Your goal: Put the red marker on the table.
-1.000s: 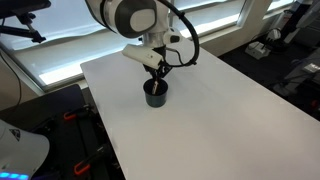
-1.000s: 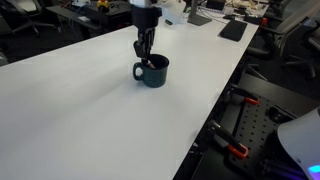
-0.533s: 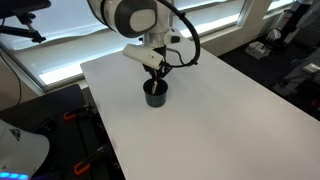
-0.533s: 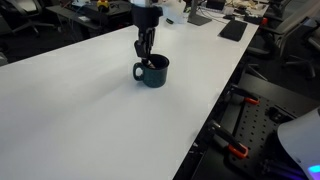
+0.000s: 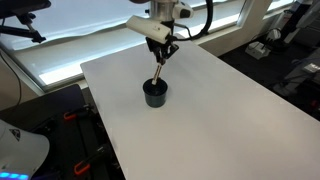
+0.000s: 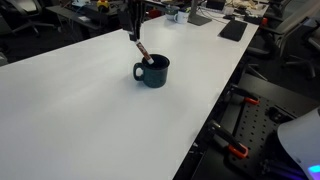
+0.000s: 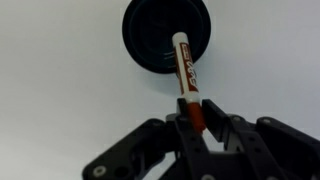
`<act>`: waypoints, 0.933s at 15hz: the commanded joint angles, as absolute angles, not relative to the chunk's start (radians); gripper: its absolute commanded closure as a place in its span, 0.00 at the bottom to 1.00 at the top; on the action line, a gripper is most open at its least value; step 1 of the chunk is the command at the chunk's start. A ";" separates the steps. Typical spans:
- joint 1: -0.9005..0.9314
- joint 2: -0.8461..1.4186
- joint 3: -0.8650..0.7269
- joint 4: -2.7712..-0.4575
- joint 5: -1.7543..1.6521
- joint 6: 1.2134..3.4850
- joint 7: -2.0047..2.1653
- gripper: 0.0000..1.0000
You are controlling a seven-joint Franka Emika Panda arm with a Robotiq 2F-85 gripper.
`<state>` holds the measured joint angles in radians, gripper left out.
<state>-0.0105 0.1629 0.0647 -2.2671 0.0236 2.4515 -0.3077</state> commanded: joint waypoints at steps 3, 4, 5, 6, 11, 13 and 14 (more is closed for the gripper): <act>-0.021 0.199 0.042 -2.124 0.079 2.424 -0.239 0.95; -0.029 0.219 0.038 -2.095 0.106 2.421 -0.218 0.95; -0.034 0.236 0.033 -2.074 0.125 2.424 -0.196 0.95; -0.040 0.258 0.027 -2.050 0.145 2.429 -0.172 0.95; -0.080 0.365 0.006 -1.953 0.240 2.420 -0.058 0.95; -0.101 0.411 0.002 -1.921 0.288 2.413 -0.022 0.95; -0.114 0.434 0.000 -1.907 0.312 2.407 -0.001 0.95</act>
